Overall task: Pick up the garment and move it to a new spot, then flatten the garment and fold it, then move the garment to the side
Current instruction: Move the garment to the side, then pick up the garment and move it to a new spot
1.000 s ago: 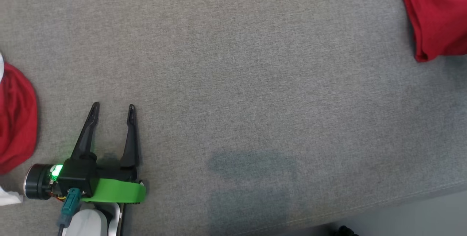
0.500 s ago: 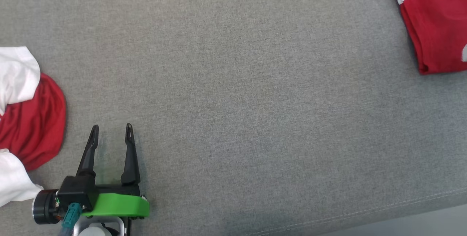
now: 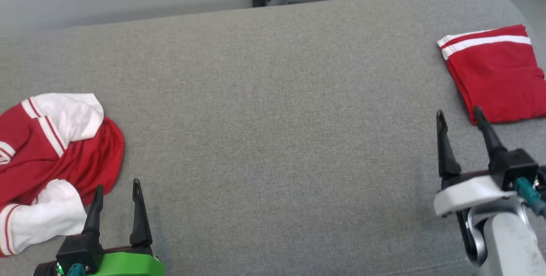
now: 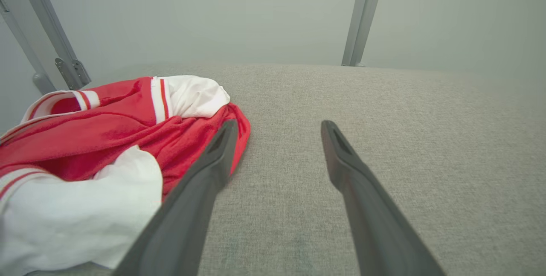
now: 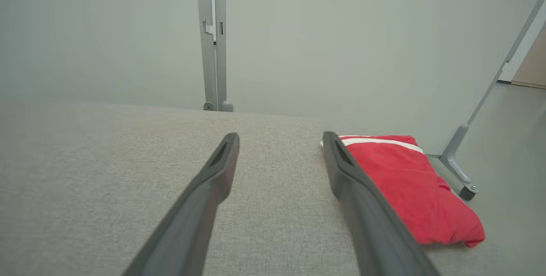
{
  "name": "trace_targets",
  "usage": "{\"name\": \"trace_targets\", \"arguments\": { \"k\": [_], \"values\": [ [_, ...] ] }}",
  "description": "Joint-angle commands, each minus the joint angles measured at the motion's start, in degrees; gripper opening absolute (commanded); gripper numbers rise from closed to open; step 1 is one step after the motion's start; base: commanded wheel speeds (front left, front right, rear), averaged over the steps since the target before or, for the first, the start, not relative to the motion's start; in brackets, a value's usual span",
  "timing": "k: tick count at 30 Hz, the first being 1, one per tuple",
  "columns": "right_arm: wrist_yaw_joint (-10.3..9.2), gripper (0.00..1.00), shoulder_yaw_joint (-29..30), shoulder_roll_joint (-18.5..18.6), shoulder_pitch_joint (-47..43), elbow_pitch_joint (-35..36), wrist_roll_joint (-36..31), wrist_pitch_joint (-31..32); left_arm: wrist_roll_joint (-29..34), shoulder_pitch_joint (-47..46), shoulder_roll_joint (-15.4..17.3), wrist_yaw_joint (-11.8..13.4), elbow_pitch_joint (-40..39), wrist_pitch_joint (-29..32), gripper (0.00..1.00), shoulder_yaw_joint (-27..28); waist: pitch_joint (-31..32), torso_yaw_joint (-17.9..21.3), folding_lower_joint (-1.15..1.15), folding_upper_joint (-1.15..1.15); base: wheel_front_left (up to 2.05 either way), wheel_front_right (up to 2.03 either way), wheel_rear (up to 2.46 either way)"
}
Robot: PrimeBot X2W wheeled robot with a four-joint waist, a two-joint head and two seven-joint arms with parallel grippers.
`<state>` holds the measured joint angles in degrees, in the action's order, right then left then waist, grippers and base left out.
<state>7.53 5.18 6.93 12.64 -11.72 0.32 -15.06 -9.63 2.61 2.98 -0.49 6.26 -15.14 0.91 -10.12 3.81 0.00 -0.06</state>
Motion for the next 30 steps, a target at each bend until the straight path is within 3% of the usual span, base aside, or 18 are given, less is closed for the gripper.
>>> {"name": "trace_targets", "arguments": {
  "k": [1,6,11,30],
  "values": [
    [-0.09,1.00,-0.43,-0.92,-3.38,1.23,-0.23,-0.15,-0.35,1.16,-0.03,0.26,0.71,0.02,1.00,0.42,4.90,-2.95,0.00,0.06,0.00,0.00,0.00],
    [-0.09,1.00,-1.16,-3.59,-10.70,0.47,0.20,-0.15,-0.78,2.12,-0.03,-0.24,3.38,0.02,1.00,0.52,6.87,-4.03,0.00,0.06,0.00,0.00,0.00],
    [-0.09,1.00,-3.69,-3.90,-14.99,-2.07,0.27,-0.16,-1.80,3.70,-0.03,-0.35,6.12,0.02,1.00,1.27,9.18,-3.77,0.00,0.06,0.00,0.00,0.00],
    [-0.09,1.00,-3.15,-3.98,-15.84,-0.04,1.31,-0.16,-2.79,4.56,-0.03,-2.26,7.21,0.02,1.00,2.66,9.65,-2.21,0.00,0.06,0.00,0.00,0.00]
  ]
}}
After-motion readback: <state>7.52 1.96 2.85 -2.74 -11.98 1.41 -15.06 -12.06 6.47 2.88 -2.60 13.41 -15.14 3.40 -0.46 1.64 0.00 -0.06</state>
